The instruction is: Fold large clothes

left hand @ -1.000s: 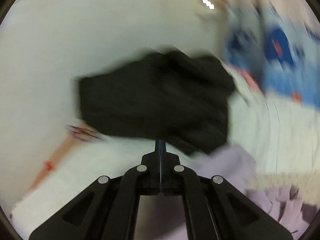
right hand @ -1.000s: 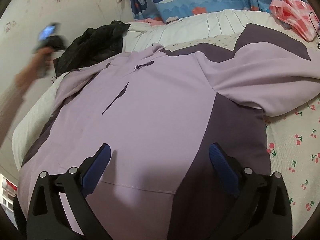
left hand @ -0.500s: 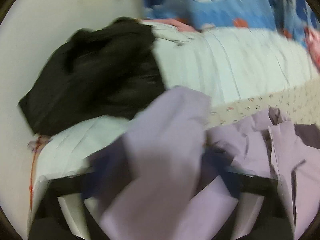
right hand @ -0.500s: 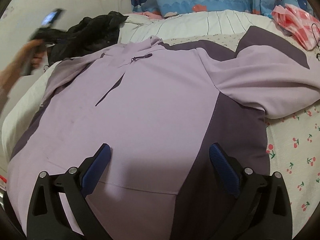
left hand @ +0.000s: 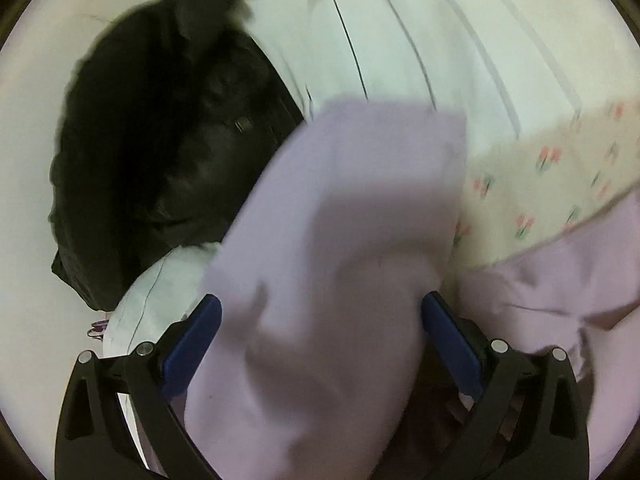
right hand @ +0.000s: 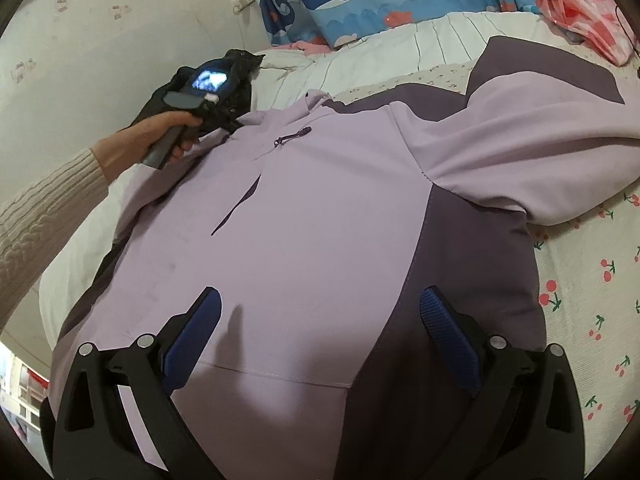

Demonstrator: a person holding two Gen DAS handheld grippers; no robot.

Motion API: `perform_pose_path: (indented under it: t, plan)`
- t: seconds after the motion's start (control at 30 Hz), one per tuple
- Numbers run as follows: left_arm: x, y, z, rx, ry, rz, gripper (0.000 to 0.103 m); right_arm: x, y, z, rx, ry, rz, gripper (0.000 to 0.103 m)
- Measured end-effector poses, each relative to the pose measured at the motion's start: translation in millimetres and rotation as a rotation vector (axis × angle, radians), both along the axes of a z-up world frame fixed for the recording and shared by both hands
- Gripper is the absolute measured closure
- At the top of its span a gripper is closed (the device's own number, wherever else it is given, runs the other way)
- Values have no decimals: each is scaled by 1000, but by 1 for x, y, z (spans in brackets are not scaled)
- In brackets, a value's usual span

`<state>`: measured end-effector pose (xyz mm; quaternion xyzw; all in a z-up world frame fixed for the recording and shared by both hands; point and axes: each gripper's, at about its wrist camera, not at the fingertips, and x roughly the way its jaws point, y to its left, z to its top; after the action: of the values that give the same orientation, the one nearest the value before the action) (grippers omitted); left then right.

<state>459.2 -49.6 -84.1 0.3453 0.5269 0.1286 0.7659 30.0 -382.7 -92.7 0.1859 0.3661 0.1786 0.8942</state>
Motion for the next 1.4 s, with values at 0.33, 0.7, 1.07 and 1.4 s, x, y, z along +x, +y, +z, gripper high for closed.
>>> perform_pose_path:
  t: [0.33, 0.7, 1.07, 1.4]
  plan:
    - [-23, 63, 31, 58, -182, 66, 92, 0, 0, 0, 2, 0, 0, 7]
    - [-132, 137, 130, -131, -494, 38, 93, -1, 3, -2, -15, 10, 0, 7]
    - [-245, 349, 238, -560, -786, 387, 93, 5, 12, -4, -65, 32, -2, 7]
    - [-339, 548, 132, -1065, -599, 947, 62, 8, 36, -8, -249, 58, -4, 6]
